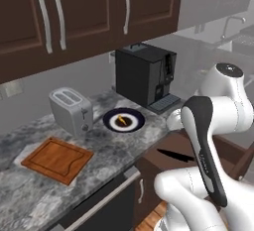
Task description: Pick up the knife from the drawer and place it on the cutting board. Then place the meat from the plate to the cutting board.
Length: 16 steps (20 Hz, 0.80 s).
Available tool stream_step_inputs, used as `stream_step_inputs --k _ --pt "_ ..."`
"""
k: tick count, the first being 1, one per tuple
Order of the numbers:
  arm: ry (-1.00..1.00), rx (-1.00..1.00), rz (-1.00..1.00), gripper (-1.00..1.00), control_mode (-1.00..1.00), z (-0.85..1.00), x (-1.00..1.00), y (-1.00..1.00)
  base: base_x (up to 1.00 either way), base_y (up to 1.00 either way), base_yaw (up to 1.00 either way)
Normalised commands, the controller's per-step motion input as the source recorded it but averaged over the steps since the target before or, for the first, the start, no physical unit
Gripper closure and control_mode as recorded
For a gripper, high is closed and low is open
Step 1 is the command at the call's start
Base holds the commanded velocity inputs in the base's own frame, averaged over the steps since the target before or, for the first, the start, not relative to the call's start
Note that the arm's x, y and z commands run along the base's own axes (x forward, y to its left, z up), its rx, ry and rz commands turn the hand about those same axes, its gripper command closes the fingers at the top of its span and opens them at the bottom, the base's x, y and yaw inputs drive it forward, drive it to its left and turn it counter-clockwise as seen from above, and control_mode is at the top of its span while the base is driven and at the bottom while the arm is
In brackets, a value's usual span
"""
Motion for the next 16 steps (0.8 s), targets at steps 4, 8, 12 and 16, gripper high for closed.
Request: stream_step_inputs --k 4,8,12,16 --pt "0.0 0.0 0.0 -1.0 1.0 0.0 0.0 0.0 0.06 -0.29 -0.19" --pt "0.0 0.0 0.0 -1.0 1.0 0.0 0.0 0.0 0.15 -0.29 -0.43" --pt "0.0 0.0 0.0 -1.0 1.0 0.0 0.0 0.0 0.03 -0.17 -0.45" --pt "0.0 0.0 0.0 -1.0 1.0 0.0 0.0 0.0 0.0 -0.16 -0.42"
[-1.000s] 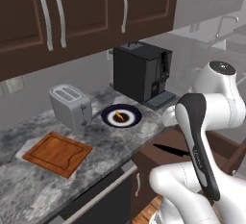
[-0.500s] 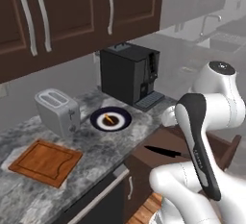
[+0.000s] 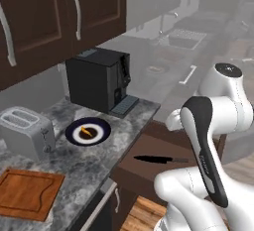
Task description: Pick up the knife from the drawer and place it on the cutting board. Then place the meat from the plate to the cutting board.
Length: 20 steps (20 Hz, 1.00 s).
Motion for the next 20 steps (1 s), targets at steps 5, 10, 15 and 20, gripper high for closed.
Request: stream_step_inputs --k 5,10,15,20 --pt "0.0 0.0 0.0 -1.0 1.0 0.0 0.0 0.0 0.0 -0.11 -0.34" --pt "0.0 0.0 0.0 -1.0 1.0 0.0 0.0 0.0 0.0 -0.09 -0.3" --pt "0.0 0.0 0.0 -1.0 1.0 0.0 0.0 0.0 0.0 -0.02 -0.27" --pt "0.0 0.0 0.0 -1.0 1.0 0.0 0.0 0.0 0.0 0.0 -0.24"
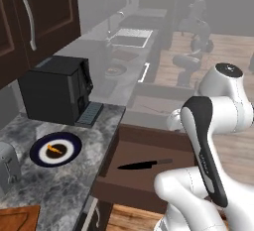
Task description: Pick up the knife from the drawer and place it on the cutting board. Then place the meat from the plate to the cutting board.
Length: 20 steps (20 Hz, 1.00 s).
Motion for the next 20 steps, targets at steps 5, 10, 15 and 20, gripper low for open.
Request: stream_step_inputs --k 5,10,15,20 --pt "0.0 0.0 0.0 -1.0 1.0 0.0 0.0 0.0 0.0 0.0 -0.14" --pt "0.0 0.0 0.0 -1.0 1.0 0.0 0.0 0.0 0.03 0.22 -0.07" --pt "0.07 -0.03 0.0 -1.0 -1.0 -0.16 0.06 0.0 0.08 0.1 -0.03" --pt "0.2 -0.12 -0.02 -1.0 -1.0 -0.43 0.08 0.0 0.0 0.0 0.0"
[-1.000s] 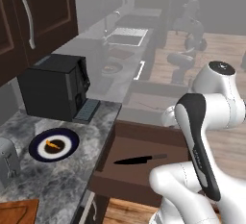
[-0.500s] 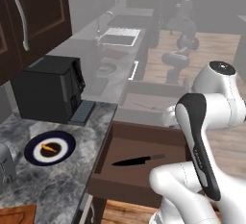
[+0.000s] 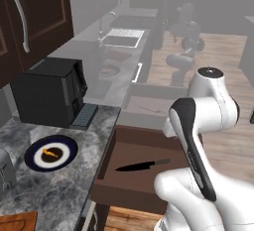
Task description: Pick up the knife from the drawer and place it on the cutting board. Then place the meat from the plate to the cutting board.
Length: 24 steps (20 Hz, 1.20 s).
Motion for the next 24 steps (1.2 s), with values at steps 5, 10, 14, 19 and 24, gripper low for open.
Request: stream_step_inputs --k 5,10,14,19,24 --pt "0.26 -0.08 -0.25 -1.0 -1.0 -0.43 0.1 0.0 0.0 0.0 0.0" --pt "0.2 0.0 -0.18 -1.0 -1.0 -0.33 0.04 -0.05 0.0 0.0 0.0" --pt "0.14 0.0 -0.11 -1.0 -1.0 -0.36 0.0 -0.09 0.0 0.0 0.0" --pt "0.05 0.0 -0.16 -1.0 -1.0 -0.38 0.0 0.0 0.0 0.0 0.0" --pt "0.0 -0.01 -0.18 -1.0 -1.0 -0.35 0.05 0.0 0.0 0.0 0.0"
